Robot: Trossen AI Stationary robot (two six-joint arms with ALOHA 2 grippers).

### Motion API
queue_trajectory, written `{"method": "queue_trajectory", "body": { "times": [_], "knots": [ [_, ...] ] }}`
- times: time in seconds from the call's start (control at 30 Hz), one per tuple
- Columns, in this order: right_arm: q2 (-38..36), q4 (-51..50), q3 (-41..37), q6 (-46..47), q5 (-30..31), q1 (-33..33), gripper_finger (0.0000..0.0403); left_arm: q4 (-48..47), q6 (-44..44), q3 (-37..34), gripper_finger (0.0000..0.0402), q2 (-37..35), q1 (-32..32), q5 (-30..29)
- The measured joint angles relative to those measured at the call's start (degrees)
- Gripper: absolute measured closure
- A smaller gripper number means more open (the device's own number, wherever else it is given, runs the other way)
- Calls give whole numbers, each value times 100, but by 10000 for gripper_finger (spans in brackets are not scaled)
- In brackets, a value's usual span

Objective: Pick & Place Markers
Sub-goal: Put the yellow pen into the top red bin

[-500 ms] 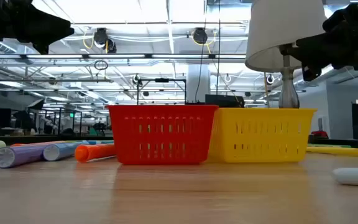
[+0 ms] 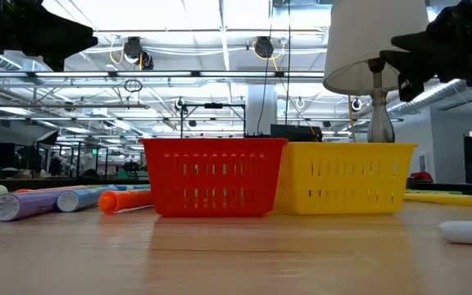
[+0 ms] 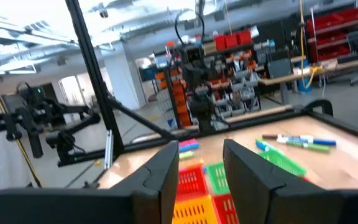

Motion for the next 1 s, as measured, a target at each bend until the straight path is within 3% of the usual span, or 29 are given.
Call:
{"method": "queue_trajectory", "body": {
  "times": [0.47,0.57,0.8,1.0],
  "knots": [
    [4,310,0,129,15,0,289,0,0,0,268,-1,-2,-1],
    [18,348,80,69,837,0,289,0,1,0,268,-1,-1,1],
    [1055,-1928,1632,-280,2291,0,241,6,2,2,268,1,-2,-1],
    [3144,-4371,3017,32,3310,-4,184,17,0,0,268,-1,-2,1]
  ]
}}
